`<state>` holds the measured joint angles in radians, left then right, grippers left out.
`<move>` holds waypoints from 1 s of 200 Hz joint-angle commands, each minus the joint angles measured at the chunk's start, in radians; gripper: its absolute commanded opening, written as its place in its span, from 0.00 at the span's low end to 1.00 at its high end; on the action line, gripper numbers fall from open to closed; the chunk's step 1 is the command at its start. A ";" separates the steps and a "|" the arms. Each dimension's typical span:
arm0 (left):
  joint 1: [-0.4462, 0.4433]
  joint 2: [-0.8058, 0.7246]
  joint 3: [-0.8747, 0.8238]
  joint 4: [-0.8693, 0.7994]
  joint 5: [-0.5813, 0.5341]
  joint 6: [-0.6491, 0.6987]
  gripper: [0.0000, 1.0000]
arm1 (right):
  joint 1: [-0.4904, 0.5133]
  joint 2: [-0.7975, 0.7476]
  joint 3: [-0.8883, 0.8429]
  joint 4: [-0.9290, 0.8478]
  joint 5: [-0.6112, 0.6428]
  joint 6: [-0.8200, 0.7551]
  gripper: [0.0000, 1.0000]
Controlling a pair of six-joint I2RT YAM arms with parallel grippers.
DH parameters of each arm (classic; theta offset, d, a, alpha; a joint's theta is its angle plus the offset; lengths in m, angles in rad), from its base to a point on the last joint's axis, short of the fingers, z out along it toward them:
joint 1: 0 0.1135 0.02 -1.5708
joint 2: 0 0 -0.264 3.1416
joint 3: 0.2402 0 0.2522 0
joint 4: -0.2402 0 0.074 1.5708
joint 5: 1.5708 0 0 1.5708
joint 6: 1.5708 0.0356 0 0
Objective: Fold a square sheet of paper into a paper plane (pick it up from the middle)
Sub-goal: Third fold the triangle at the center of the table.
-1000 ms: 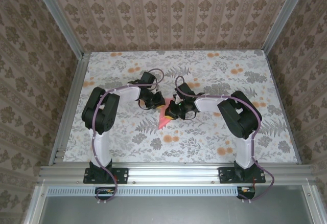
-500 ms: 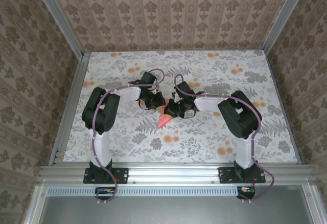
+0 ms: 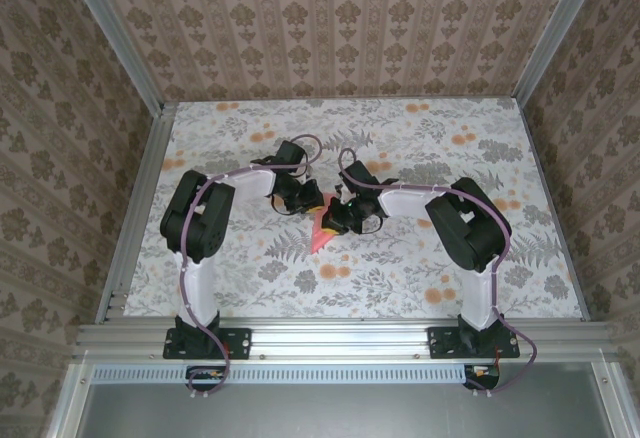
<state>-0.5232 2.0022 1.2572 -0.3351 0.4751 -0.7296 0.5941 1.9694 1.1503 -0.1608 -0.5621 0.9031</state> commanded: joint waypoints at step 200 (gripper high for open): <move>-0.008 -0.017 -0.041 0.007 0.022 0.002 0.14 | 0.012 0.062 0.052 0.009 0.001 -0.008 0.06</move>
<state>-0.5232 2.0018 1.2411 -0.3092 0.4938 -0.7303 0.6029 2.0171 1.1786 -0.1566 -0.5800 0.8883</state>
